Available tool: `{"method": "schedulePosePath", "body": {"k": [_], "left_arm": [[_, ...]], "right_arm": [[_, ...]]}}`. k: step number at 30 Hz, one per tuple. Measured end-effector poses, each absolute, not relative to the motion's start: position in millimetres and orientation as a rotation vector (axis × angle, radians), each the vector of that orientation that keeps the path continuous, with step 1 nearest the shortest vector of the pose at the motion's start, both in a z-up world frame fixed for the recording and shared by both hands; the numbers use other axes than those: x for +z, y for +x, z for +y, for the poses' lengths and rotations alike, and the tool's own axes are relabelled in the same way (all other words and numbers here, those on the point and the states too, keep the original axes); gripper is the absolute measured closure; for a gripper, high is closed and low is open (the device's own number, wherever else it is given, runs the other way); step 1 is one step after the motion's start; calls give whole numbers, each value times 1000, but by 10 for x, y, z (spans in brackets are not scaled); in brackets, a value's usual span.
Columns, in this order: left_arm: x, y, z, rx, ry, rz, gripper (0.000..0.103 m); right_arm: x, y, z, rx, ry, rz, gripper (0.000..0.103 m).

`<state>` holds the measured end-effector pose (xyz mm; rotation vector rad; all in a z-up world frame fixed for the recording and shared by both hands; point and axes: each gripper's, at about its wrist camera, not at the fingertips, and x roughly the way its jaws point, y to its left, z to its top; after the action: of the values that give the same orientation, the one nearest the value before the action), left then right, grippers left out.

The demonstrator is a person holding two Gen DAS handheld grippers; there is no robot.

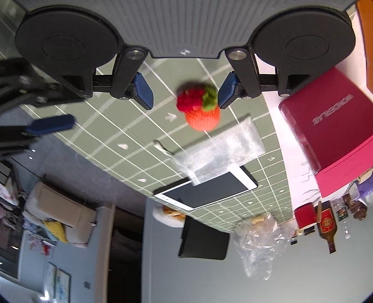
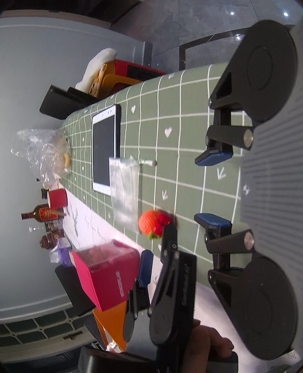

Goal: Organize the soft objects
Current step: 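Move both tools back toward the crocheted strawberry and clear mesh bag, then grasp the crocheted strawberry with the left gripper while the right gripper grasps the mesh bag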

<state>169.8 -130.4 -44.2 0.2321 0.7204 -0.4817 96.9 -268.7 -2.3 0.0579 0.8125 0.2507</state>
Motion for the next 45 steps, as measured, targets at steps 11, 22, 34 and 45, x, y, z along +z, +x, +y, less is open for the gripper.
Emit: {"method": "schedulePosePath", "body": {"k": [11,22,34,45], "left_arm": [[-658,1998,-1271,-422,168,751,42],[-610,1931,-1050,-397,178,809,53],[-441,1603,-515,-317,202,825,53],[-427,1426,-378,-319,202,820,53]], "right_arm": [[-163,1319,-2914,189,115,826,50],[-349,2074,-2803,99,274,828,31],[-583,2802,-2191,24,271,805,13],[-510,2334,-1714,164,-11,805,103]]}}
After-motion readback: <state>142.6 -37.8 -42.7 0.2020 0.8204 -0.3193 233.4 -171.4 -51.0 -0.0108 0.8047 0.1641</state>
